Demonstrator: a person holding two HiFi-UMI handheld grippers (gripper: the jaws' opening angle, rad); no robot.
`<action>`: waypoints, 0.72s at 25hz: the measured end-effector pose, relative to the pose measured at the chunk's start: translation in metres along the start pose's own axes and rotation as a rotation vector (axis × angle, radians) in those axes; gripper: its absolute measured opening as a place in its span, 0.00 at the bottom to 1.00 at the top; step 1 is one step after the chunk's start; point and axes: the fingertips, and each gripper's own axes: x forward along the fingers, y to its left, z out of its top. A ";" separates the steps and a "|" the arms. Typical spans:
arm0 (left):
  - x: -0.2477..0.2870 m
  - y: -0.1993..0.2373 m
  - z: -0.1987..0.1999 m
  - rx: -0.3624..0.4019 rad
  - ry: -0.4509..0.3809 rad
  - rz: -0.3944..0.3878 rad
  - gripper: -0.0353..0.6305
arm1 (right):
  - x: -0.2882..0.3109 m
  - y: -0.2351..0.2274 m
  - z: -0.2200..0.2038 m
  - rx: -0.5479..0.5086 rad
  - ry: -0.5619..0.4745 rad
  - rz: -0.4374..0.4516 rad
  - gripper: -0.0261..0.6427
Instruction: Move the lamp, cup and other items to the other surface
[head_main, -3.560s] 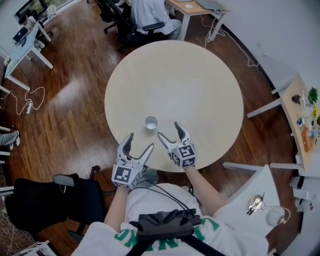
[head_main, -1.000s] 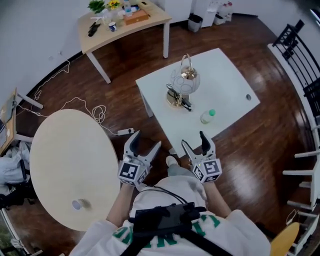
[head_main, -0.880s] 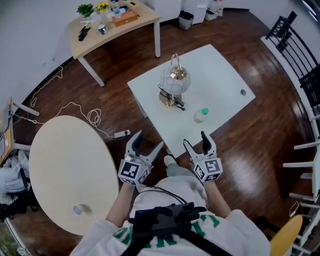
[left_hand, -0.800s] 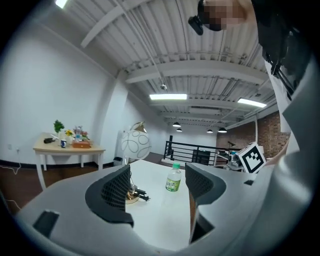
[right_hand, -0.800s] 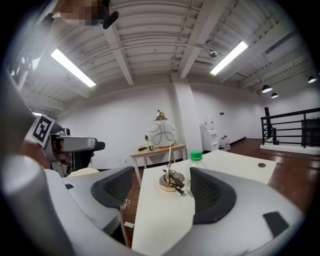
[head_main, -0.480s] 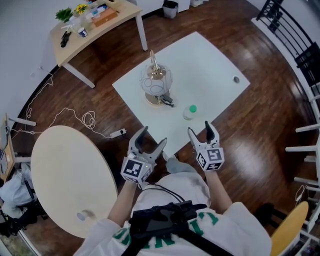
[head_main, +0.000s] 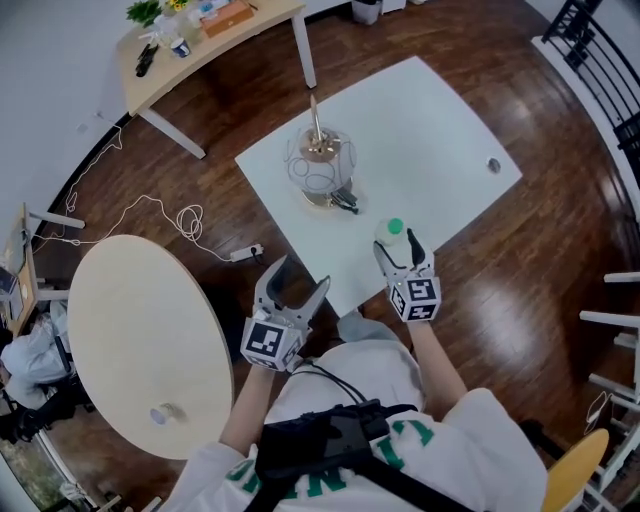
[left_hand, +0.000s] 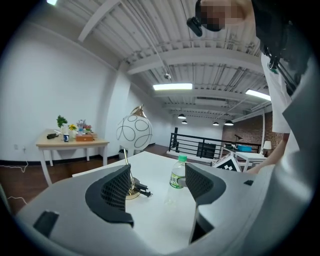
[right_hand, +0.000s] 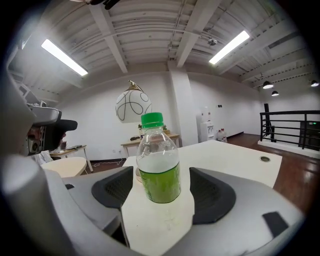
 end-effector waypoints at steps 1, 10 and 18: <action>-0.002 0.004 -0.006 0.017 -0.003 0.012 0.56 | 0.004 -0.002 -0.001 -0.007 0.004 -0.003 0.58; -0.029 0.011 -0.007 -0.023 -0.032 0.112 0.55 | 0.011 0.027 0.012 -0.107 0.007 0.076 0.48; -0.090 0.033 -0.011 -0.052 -0.116 0.227 0.56 | -0.009 0.118 0.047 -0.152 -0.059 0.249 0.48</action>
